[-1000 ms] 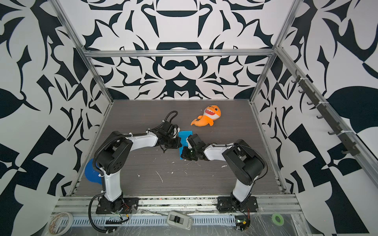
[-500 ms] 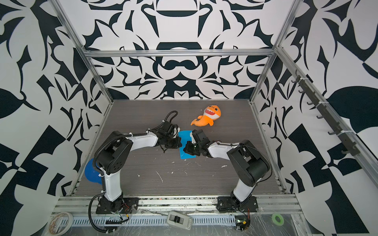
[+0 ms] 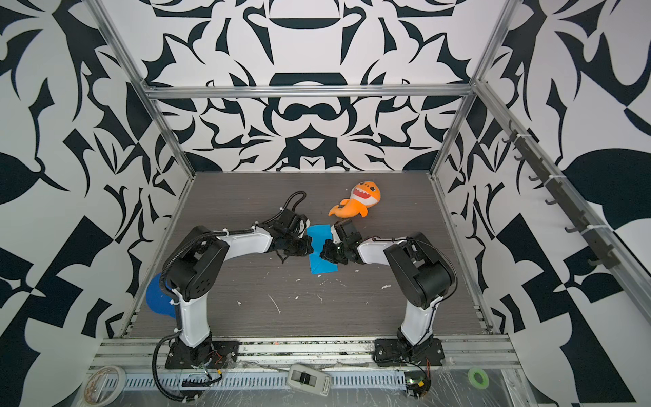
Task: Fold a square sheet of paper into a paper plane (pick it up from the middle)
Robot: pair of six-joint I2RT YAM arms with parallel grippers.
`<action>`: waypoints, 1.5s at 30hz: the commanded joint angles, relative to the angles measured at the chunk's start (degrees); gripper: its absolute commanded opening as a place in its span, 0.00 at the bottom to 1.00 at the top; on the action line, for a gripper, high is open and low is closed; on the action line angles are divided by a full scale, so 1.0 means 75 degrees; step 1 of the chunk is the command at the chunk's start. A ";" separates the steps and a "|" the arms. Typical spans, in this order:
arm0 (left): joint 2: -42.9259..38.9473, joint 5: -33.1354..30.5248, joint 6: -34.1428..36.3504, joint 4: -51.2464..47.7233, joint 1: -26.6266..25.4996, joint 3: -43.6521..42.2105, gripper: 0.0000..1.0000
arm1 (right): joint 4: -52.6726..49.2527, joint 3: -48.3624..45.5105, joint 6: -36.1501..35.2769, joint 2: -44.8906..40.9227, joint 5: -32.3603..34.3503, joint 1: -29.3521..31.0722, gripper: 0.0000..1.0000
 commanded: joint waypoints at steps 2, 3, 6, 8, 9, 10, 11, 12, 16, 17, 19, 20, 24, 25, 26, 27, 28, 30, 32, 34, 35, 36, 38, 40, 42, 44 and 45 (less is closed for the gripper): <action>0.0304 -0.0275 0.0054 -0.0414 0.0001 -0.0001 0.04 | -0.0060 -0.0226 -0.0056 -0.0127 0.0223 -0.0090 0.07; 0.0326 -0.0284 0.0057 -0.0425 0.0001 0.0012 0.04 | -0.0033 -0.0270 -0.0014 -0.0131 0.0252 -0.0115 0.07; 0.0303 -0.0293 0.0068 -0.0437 0.0001 0.0036 0.04 | 0.0082 -0.0439 0.0142 -0.0109 0.0266 -0.0171 0.07; 0.0246 -0.0299 0.0068 -0.0499 0.0001 0.0098 0.05 | 0.0082 -0.0492 0.0174 -0.0039 0.0244 -0.0168 0.07; 0.0181 -0.0298 0.0068 -0.0566 0.0001 0.0177 0.06 | 0.0080 -0.0511 0.0202 -0.0004 0.0222 -0.0171 0.07; 0.0104 -0.0290 0.0080 -0.0647 0.0010 0.0256 0.08 | 0.0085 -0.0539 0.0228 0.0037 0.0211 -0.0168 0.07; -0.0017 -0.0281 0.0092 -0.0717 0.0013 0.0360 0.10 | 0.0069 -0.0569 0.0242 0.0072 0.0207 -0.0166 0.07; -0.0148 -0.0287 0.0083 -0.0773 0.0024 0.0463 0.14 | 0.0078 -0.0597 0.0271 0.0094 0.0225 -0.0174 0.07; -0.0824 -0.0610 -0.0361 -0.0919 0.0060 0.0581 0.31 | 0.0018 -0.0671 0.0380 0.0167 0.0292 -0.0168 0.06; -0.1023 -0.0679 -0.0568 -0.0845 0.0060 0.0437 0.34 | 0.0024 -0.0686 0.0424 0.0185 0.0312 -0.0173 0.06; -0.1355 -0.0659 -0.1099 -0.0559 0.0060 0.0042 0.36 | 0.0027 -0.0723 0.0508 0.0217 0.0335 -0.0174 0.06; -0.1529 -0.0546 -0.1327 -0.0301 0.0052 -0.0221 0.36 | 0.0033 -0.0731 0.0552 0.0237 0.0357 -0.0166 0.06; -0.1960 0.0158 -0.2392 0.0784 -0.0163 -0.1143 0.33 | -0.0027 -0.0718 0.0659 0.0343 0.0383 -0.0171 0.06; -0.1981 0.0263 -0.2638 0.1007 -0.0222 -0.1306 0.30 | -0.0024 -0.0733 0.0683 0.0360 0.0383 -0.0175 0.06; -0.1977 0.0366 -0.2863 0.1213 -0.0293 -0.1464 0.28 | -0.0003 -0.0729 0.0717 0.0382 0.0392 -0.0167 0.06; -0.1951 0.0516 -0.3011 0.1382 -0.0357 -0.1565 0.26 | -0.0019 -0.0741 0.0744 0.0395 0.0404 -0.0167 0.06; -0.1908 0.0591 -0.3109 0.1455 -0.0411 -0.1623 0.24 | -0.0034 -0.0741 0.0756 0.0418 0.0417 -0.0167 0.06; -0.1741 0.0776 -0.3235 0.1519 -0.0528 -0.1663 0.21 | -0.0038 -0.0753 0.0825 0.0449 0.0442 -0.0165 0.06; -0.1606 0.0795 -0.3294 0.1490 -0.0645 -0.1663 0.18 | -0.0045 -0.0770 0.0868 0.0484 0.0465 -0.0165 0.06; -0.1495 0.0799 -0.3345 0.1374 -0.0678 -0.1635 0.17 | -0.0068 -0.0754 0.0875 0.0513 0.0476 -0.0165 0.06; -0.1434 0.0792 -0.3364 0.1333 -0.0690 -0.1639 0.16 | -0.0079 -0.0775 0.0885 0.0525 0.0485 -0.0166 0.06; -0.1387 0.0790 -0.3377 0.1316 -0.0690 -0.1633 0.16 | -0.0089 -0.0771 0.0897 0.0525 0.0509 -0.0166 0.06; -0.1263 0.0749 -0.3389 0.1120 -0.0691 -0.1559 0.15 | -0.0164 -0.0741 0.0904 0.0548 0.0534 -0.0169 0.06; -0.1121 0.0740 -0.3389 0.0922 -0.0702 -0.1495 0.14 | -0.0272 -0.0724 0.0897 0.0570 0.0582 -0.0176 0.05; -0.0998 0.0688 -0.3383 0.0782 -0.0702 -0.1436 0.13 | -0.0315 -0.0700 0.0926 0.0601 0.0606 -0.0166 0.05; -0.0893 0.0639 -0.3354 0.0640 -0.0696 -0.1356 0.12 | -0.0353 -0.0683 0.0927 0.0636 0.0617 -0.0170 0.05; -0.0859 0.0551 -0.3354 0.0535 -0.0703 -0.1330 0.12 | -0.0363 -0.0689 0.0932 0.0645 0.0617 -0.0168 0.05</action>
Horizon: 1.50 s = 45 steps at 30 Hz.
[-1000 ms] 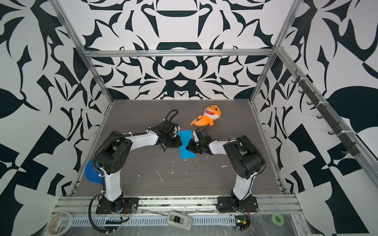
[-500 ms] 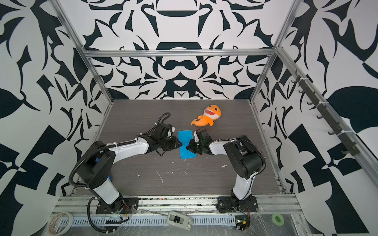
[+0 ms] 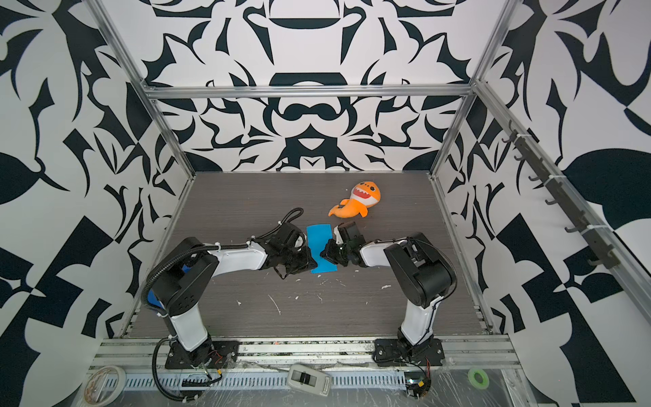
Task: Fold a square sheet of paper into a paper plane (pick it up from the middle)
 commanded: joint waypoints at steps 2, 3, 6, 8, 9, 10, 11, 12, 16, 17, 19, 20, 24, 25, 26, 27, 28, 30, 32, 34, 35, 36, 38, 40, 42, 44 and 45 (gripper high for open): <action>0.0209 -0.0246 -0.0067 -0.0576 -0.0002 0.0261 0.11 | -0.1253 -0.0242 0.0035 0.0559 0.0846 -0.0021 0.05; 0.0221 -0.0292 -0.0065 -0.0646 0.0003 0.0262 0.10 | -0.1278 -0.0242 0.0029 0.0561 0.0866 -0.0021 0.05; 0.0242 -0.0427 -0.0059 -0.0875 -0.0003 0.0242 0.10 | -0.1347 -0.0242 0.0029 0.0547 0.0901 -0.0029 0.05; 0.0233 -0.0485 -0.0052 -0.1037 -0.0003 0.0203 0.09 | -0.1392 -0.0237 0.0017 0.0546 0.0930 -0.0026 0.05; 0.0205 -0.0547 -0.0042 -0.1174 0.0003 0.0202 0.09 | -0.1417 -0.0232 0.0017 0.0546 0.0944 -0.0027 0.05; 0.0189 -0.0609 -0.0019 -0.1287 0.0002 0.0181 0.09 | -0.1440 -0.0232 0.0019 0.0537 0.0964 -0.0020 0.05; 0.0149 -0.0658 0.0020 -0.1394 -0.0002 0.0147 0.09 | -0.1473 -0.0231 0.0027 0.0534 0.0976 -0.0024 0.05; 0.0095 -0.0660 0.0046 -0.1468 0.0003 0.0107 0.09 | -0.1499 -0.0231 0.0017 0.0526 0.0997 -0.0020 0.05; -0.0160 -0.0615 0.0072 -0.1670 -0.0003 -0.0195 0.09 | -0.1603 -0.0231 0.0017 0.0477 0.1057 -0.0021 0.05; -0.0253 -0.0542 0.0116 -0.1698 0.0005 -0.0259 0.09 | -0.1638 -0.0237 0.0034 0.0454 0.1064 -0.0020 0.05; -0.0474 -0.0471 0.0168 -0.1808 0.0001 -0.0317 0.09 | -0.1670 -0.0248 0.0091 0.0398 0.1082 -0.0023 0.05; -0.0635 -0.0449 0.0217 -0.1830 -0.0001 -0.0317 0.09 | -0.1670 -0.0263 0.0158 0.0363 0.1105 -0.0023 0.05; -0.1281 -0.0464 0.0195 -0.1542 0.0006 -0.0202 0.09 | -0.1448 -0.0484 0.0674 0.0092 0.1068 0.0044 0.05; -0.1378 -0.0472 0.0129 -0.1396 -0.0001 -0.0206 0.09 | -0.1414 -0.0542 0.0815 0.0016 0.1096 0.0089 0.05; -0.1449 -0.0463 0.0052 -0.1222 -0.0002 -0.0229 0.09 | -0.1365 -0.0618 0.1000 -0.0091 0.1154 0.0138 0.05; -0.1490 -0.0425 -0.0029 -0.1032 -0.0020 -0.0267 0.09 | -0.1311 -0.0693 0.1174 -0.0202 0.1232 0.0197 0.05; -0.1444 -0.0365 -0.0099 -0.0858 -0.0035 -0.0282 0.09 | -0.1281 -0.0745 0.1297 -0.0294 0.1296 0.0252 0.05; -0.1210 -0.0161 -0.0234 -0.0622 -0.0067 -0.0243 0.09 | -0.1155 -0.0887 0.1646 -0.0422 0.1425 0.0314 0.04; -0.0901 0.0006 -0.0292 -0.0564 -0.0134 -0.0130 0.09 | -0.0914 -0.1022 0.1905 -0.0493 0.1427 0.0332 0.05; -0.0653 0.0035 -0.0276 -0.0566 -0.0182 -0.0032 0.09 | -0.0851 -0.1080 0.2038 -0.0522 0.1444 0.0332 0.04; -0.0553 0.0060 -0.0275 -0.0579 -0.0189 0.0007 0.09 | -0.0850 -0.1080 0.2043 -0.0543 0.1440 0.0331 0.05; -0.0439 0.0068 -0.0260 -0.0618 -0.0186 0.0070 0.09 | -0.0850 -0.1075 0.2075 -0.0544 0.1459 0.0329 0.04; -0.0300 0.0039 -0.0195 -0.0664 -0.0190 0.0130 0.09 | -0.0852 -0.1087 0.2088 -0.0578 0.1457 0.0329 0.05; -0.0178 0.0012 -0.0181 -0.0703 -0.0184 0.0183 0.08 | -0.0871 -0.1087 0.2089 -0.0591 0.1466 0.0331 0.04; -0.0092 -0.0064 -0.0169 -0.0750 -0.0190 0.0208 0.08 | -0.0892 -0.1076 0.2056 -0.0586 0.1457 0.0328 0.04; -0.0054 -0.0151 -0.0127 -0.0799 -0.0190 0.0238 0.07 | -0.0900 -0.1086 0.2039 -0.0570 0.1446 0.0332 0.04; -0.0039 -0.0224 -0.0091 -0.0865 -0.0190 0.0275 0.07 | -0.0904 -0.1104 0.2033 -0.0577 0.1437 0.0332 0.04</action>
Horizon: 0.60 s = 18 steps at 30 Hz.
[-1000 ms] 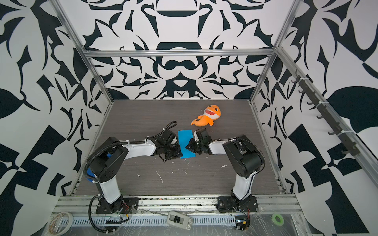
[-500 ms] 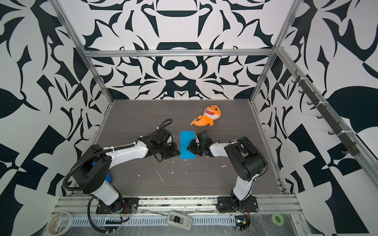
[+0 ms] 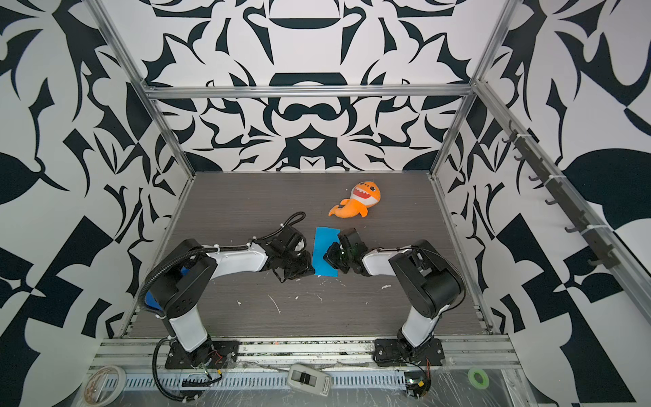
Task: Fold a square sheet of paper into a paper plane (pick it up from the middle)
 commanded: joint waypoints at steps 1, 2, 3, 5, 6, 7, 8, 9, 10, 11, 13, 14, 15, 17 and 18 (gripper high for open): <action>0.0158 -0.0216 0.0086 -0.0198 -0.0015 0.0271 0.07 | -0.1214 -0.0323 0.0065 0.0141 0.0431 0.0017 0.04; 0.0176 -0.0258 0.0100 -0.0233 -0.0012 0.0285 0.06 | -0.1209 -0.0345 0.0064 0.0132 0.0428 0.0014 0.05; 0.0195 -0.0312 0.0103 -0.0290 -0.0012 0.0287 0.06 | -0.1232 -0.0339 0.0052 0.0122 0.0428 0.0020 0.04; 0.0283 -0.0397 0.0129 -0.0408 -0.0011 0.0314 0.05 | -0.1261 -0.0336 0.0034 0.0118 0.0427 0.0017 0.04; 0.0320 -0.0430 0.0149 -0.0471 -0.0018 0.0322 0.05 | -0.1273 -0.0336 0.0013 0.0114 0.0423 0.0017 0.05; 0.0367 -0.0465 0.0170 -0.0551 -0.0018 0.0357 0.05 | -0.1304 -0.0323 -0.0013 0.0096 0.0406 0.0017 0.05; 0.0414 -0.0514 0.0192 -0.0680 -0.0017 0.0386 0.05 | -0.1334 -0.0302 -0.0075 0.0074 0.0393 0.0011 0.05; 0.0446 -0.0550 0.0196 -0.0765 -0.0018 0.0394 0.04 | -0.1374 -0.0268 -0.0183 0.0040 0.0369 0.0023 0.05; 0.0466 -0.0567 0.0190 -0.0813 -0.0017 0.0391 0.04 | -0.1438 -0.0216 -0.0309 -0.0002 0.0325 0.0016 0.05; 0.0478 -0.0600 0.0194 -0.0893 -0.0018 0.0396 0.04 | -0.1525 -0.0125 -0.0521 -0.0048 0.0265 0.0017 0.05; 0.0522 -0.0615 0.0201 -0.1011 -0.0018 0.0397 0.02 | -0.1662 0.0126 -0.1177 -0.0128 0.0010 0.0005 0.05; 0.0548 -0.0614 0.0208 -0.1072 -0.0018 0.0422 0.01 | -0.1875 0.0368 -0.1733 -0.0141 -0.0191 -0.0017 0.06; 0.0566 -0.0610 0.0216 -0.1131 -0.0018 0.0423 0.01 | -0.2147 0.0636 -0.2390 -0.0161 -0.0368 -0.0018 0.05; 0.0587 -0.0615 0.0240 -0.1187 -0.0018 0.0423 0.00 | -0.2528 0.0913 -0.3408 -0.0317 -0.0587 -0.0036 0.05; 0.0581 -0.0615 0.0255 -0.1209 -0.0018 0.0408 0.00 | -0.2562 0.0973 -0.3961 -0.0421 -0.0821 -0.0039 0.05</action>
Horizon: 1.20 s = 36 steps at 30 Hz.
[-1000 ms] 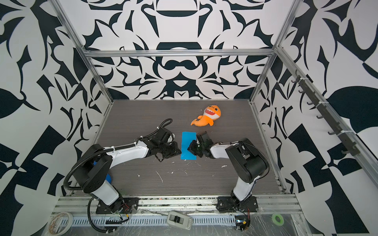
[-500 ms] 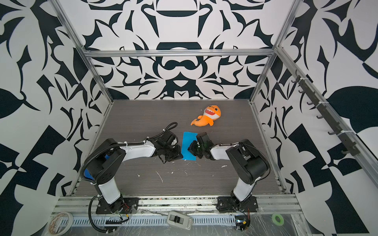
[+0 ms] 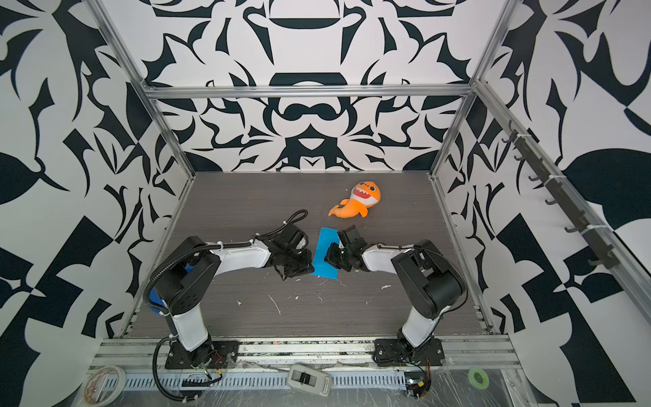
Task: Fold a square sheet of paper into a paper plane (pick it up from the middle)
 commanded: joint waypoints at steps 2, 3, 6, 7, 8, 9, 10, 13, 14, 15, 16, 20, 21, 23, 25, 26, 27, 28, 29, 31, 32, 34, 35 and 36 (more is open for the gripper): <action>0.0287 -0.0273 0.0085 -0.0683 -0.0012 -0.0017 0.00 | -0.1319 0.0520 -0.2618 -0.0377 -0.0881 -0.0026 0.05; 0.0298 -0.0267 0.0095 -0.0685 -0.0018 -0.0007 0.00 | -0.1379 0.0580 -0.2860 -0.0341 -0.1115 -0.0017 0.05; 0.0318 -0.0260 0.0115 -0.0693 -0.0018 0.0027 0.00 | -0.1668 0.0787 -0.3236 -0.0148 -0.1300 0.0028 0.05; 0.0333 -0.0265 0.0118 -0.0696 -0.0015 0.0033 0.00 | -0.1752 0.0846 -0.3291 -0.0106 -0.1271 0.0053 0.04; 0.0336 -0.0259 0.0115 -0.0707 -0.0018 0.0048 0.00 | -0.1770 0.0884 -0.3329 -0.0070 -0.1265 0.0055 0.04; 0.0336 -0.0262 0.0132 -0.0702 -0.0014 0.0048 0.00 | -0.1766 0.0924 -0.3351 -0.0029 -0.1267 0.0060 0.04; 0.0343 -0.0265 0.0125 -0.0720 -0.0018 0.0057 0.00 | -0.1801 0.0997 -0.3388 0.0034 -0.1274 0.0073 0.04; 0.0363 -0.0259 0.0139 -0.0751 -0.0018 0.0071 0.00 | -0.2046 0.1259 -0.3594 0.0274 -0.1194 0.0127 0.04; 0.0357 -0.0265 0.0145 -0.0755 -0.0018 0.0082 0.00 | -0.2101 0.1326 -0.3661 0.0359 -0.1167 0.0139 0.04; 0.0357 -0.0259 0.0143 -0.0767 -0.0018 0.0080 0.00 | -0.2159 0.1398 -0.3694 0.0425 -0.1135 0.0166 0.03; 0.0357 -0.0271 0.0138 -0.0776 -0.0018 0.0078 0.00 | -0.2196 0.1446 -0.3726 0.0484 -0.1110 0.0173 0.03; 0.0357 -0.0290 0.0136 -0.0814 -0.0018 0.0088 0.00 | -0.2373 0.1612 -0.3751 0.0687 -0.0837 0.0187 0.03; 0.0358 -0.0302 0.0131 -0.0841 -0.0015 0.0085 0.00 | -0.2428 0.1640 -0.3747 0.0700 -0.0775 0.0184 0.03; 0.0363 -0.0324 0.0126 -0.0923 -0.0018 0.0084 0.00 | -0.2494 0.1638 -0.3743 0.0701 -0.0621 0.0184 0.03; 0.0368 -0.0374 0.0124 -0.1017 -0.0018 0.0093 0.00 | -0.2616 0.1619 -0.3799 0.0694 -0.0498 0.0141 0.03; 0.0375 -0.0403 0.0115 -0.1063 -0.0018 0.0092 0.00 | -0.2697 0.1614 -0.3811 0.0694 -0.0456 0.0098 0.03; 0.0386 -0.0398 0.0122 -0.1116 -0.0012 0.0114 0.00 | -0.2752 0.1599 -0.3825 0.0695 -0.0409 0.0046 0.03; 0.0392 -0.0398 0.0124 -0.1135 -0.0016 0.0122 0.00 | -0.2794 0.1576 -0.3835 0.0682 -0.0366 0.0012 0.03; 0.0392 -0.0411 0.0133 -0.1143 -0.0010 0.0112 0.00 | -0.2843 0.1585 -0.3836 0.0684 -0.0341 -0.0045 0.02; 0.0403 -0.0417 0.0127 -0.1185 -0.0017 0.0122 0.00 | -0.2901 0.1563 -0.3844 0.0637 -0.0275 -0.0169 0.02; 0.0407 -0.0410 0.0124 -0.1189 -0.0018 0.0116 0.00 | -0.2938 0.1553 -0.3841 0.0614 -0.0217 -0.0242 0.02; 0.0415 -0.0425 0.0124 -0.1200 -0.0015 0.0111 0.00 | -0.2987 0.1541 -0.3847 0.0612 -0.0163 -0.0390 0.02; 0.0428 -0.0421 0.0121 -0.1192 -0.0018 0.0110 0.00 | -0.3000 0.1549 -0.3845 0.0612 -0.0145 -0.0461 0.02; 0.0433 -0.0410 0.0124 -0.1209 -0.0017 0.0104 0.00 | -0.3008 0.1560 -0.3842 0.0627 -0.0128 -0.0526 0.02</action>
